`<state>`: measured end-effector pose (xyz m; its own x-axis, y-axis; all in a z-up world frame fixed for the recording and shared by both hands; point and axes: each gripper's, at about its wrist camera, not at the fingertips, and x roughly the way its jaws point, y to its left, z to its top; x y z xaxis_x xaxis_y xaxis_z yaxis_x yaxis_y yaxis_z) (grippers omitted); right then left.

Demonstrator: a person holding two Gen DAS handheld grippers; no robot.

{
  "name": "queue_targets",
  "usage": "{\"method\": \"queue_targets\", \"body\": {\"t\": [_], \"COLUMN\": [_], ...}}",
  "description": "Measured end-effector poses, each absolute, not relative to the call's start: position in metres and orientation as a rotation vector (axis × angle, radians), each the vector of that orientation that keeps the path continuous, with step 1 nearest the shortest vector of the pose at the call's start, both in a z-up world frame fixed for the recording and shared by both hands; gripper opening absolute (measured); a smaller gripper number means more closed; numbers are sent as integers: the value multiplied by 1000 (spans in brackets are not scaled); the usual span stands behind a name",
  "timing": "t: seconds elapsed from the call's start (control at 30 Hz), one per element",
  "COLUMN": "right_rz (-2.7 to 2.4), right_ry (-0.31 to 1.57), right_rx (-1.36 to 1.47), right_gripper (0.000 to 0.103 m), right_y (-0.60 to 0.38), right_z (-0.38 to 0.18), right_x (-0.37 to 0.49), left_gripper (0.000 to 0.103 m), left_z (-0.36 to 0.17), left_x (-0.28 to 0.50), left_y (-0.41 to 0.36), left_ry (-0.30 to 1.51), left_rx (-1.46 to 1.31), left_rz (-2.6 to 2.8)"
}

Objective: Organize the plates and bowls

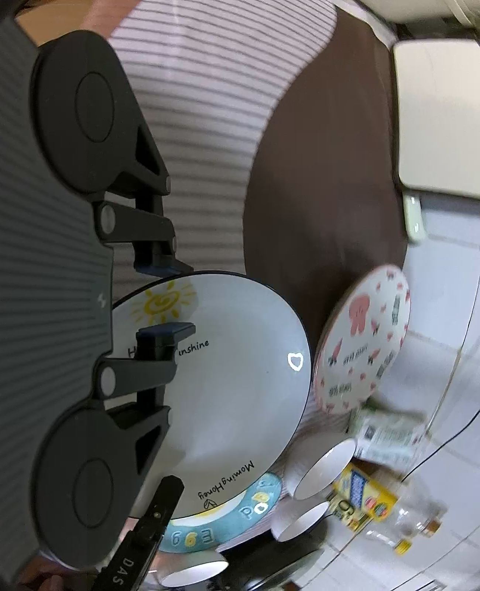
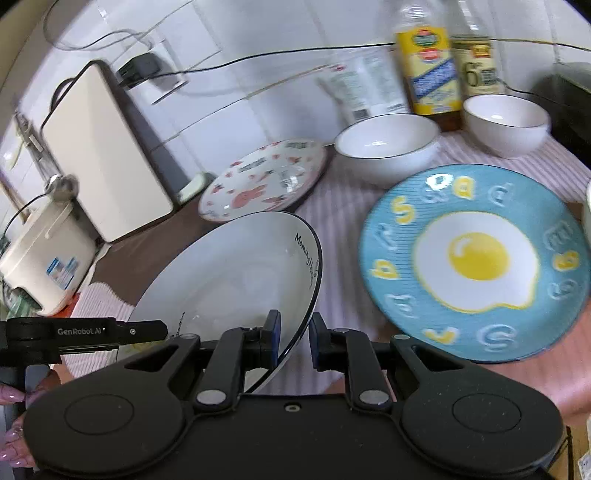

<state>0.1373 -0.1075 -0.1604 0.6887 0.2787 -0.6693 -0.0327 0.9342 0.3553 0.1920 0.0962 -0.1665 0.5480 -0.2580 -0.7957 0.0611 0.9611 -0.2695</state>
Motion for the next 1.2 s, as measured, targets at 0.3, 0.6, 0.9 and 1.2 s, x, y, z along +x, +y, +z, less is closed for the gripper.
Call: {"method": "queue_targets", "body": {"t": [0.3,0.6,0.9,1.2], "right_rz": [160,136,116,99], "right_ry": [813,811,833,824], "right_rx": [260,240,160,-67], "right_gripper": [20,20,22,31], "right_y": [-103,-95,-89,-79], "right_z": [-171,-173,-180,-168], "right_x": [155,167,169,159], "left_gripper": [24,24,25,27], "left_z": [-183,-189,-193,-185], "left_x": [212,214,213,214], "left_y": [93,97,91,80], "left_ry": [1015,988,997,1048], "left_rx": [-229,-220,-208,-175], "left_rz": [-172,-174,-147,-70]}}
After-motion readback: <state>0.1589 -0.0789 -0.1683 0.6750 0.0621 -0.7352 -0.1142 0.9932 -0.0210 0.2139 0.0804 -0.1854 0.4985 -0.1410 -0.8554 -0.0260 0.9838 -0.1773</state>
